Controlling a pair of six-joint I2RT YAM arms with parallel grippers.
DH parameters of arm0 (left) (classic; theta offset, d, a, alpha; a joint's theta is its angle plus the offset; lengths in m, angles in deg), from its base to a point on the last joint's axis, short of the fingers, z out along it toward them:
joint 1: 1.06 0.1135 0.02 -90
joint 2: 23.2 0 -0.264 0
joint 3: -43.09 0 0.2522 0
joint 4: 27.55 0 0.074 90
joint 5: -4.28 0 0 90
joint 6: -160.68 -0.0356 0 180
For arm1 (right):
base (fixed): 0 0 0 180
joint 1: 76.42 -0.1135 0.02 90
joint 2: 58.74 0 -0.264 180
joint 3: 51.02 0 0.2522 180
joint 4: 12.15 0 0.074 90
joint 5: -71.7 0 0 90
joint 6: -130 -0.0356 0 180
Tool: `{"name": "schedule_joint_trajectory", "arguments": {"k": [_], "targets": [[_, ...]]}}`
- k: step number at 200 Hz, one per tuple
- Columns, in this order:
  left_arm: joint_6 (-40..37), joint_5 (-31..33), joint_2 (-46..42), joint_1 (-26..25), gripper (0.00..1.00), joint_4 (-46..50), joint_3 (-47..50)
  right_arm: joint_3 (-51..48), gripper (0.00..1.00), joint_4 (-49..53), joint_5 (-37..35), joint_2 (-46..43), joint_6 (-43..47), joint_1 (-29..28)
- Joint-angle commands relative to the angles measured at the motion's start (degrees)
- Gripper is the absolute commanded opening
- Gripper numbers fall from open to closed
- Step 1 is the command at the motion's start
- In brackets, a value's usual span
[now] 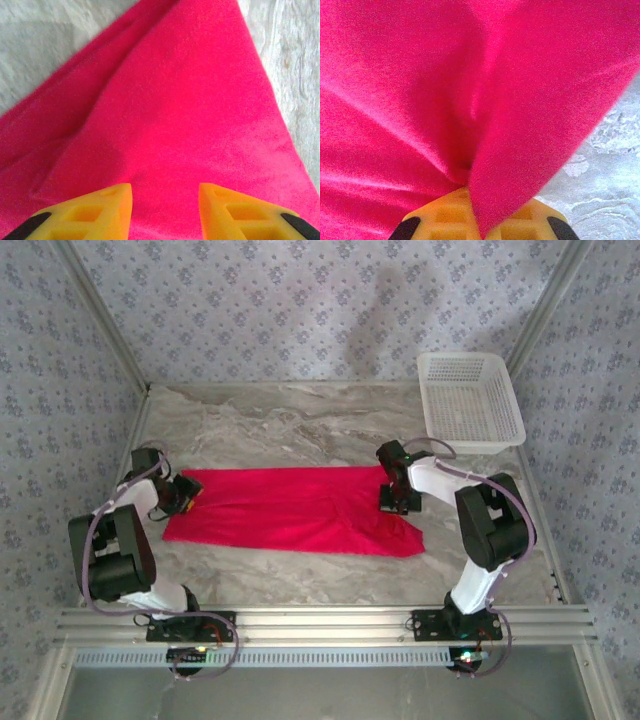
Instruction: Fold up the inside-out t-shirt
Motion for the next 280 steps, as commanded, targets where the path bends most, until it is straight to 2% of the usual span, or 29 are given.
{"name": "schedule_joint_trajectory", "arguments": {"k": [1, 49, 73, 103, 152, 217, 243, 280], "targets": [[1.4, -0.1, -3.1, -2.5, 0.39, 0.3, 1.5, -2.2, 0.0, 2.2, -2.0, 0.2, 0.0, 1.1], [3.9, 0.9, -9.1, -7.0, 0.39, 0.8, 0.1, -0.9, 0.0, 8.3, -7.1, -9.7, 1.9, 4.5], [2.6, 1.6, -10.8, -7.3, 0.4, 2.9, -3.0, -0.6, 0.0, 9.2, -7.4, -12.9, 3.2, 6.2], [0.2, 2.1, -9.6, -6.8, 0.4, 6.3, -7.2, 2.8, 0.0, 11.2, -8.2, -16.2, 4.0, 5.4], [1.1, -3.1, -8.4, -2.7, 0.4, 4.7, -8.6, 14.3, 0.0, 17.0, -10.2, -19.1, 1.5, -4.0], [1.2, -7.0, -8.3, 2.5, 0.41, 6.1, -12.8, 30.0, 0.0, 20.2, -13.5, -14.2, -3.3, -19.3], [1.3, -7.7, -8.5, 3.3, 0.41, 6.0, -12.6, 34.2, 0.0, 21.1, -14.6, -10.9, -3.6, -22.6], [1.6, -8.4, -8.0, 3.3, 0.41, 4.9, -11.3, 33.0, 0.0, 22.0, -14.5, -10.6, -4.2, -22.6]]}}
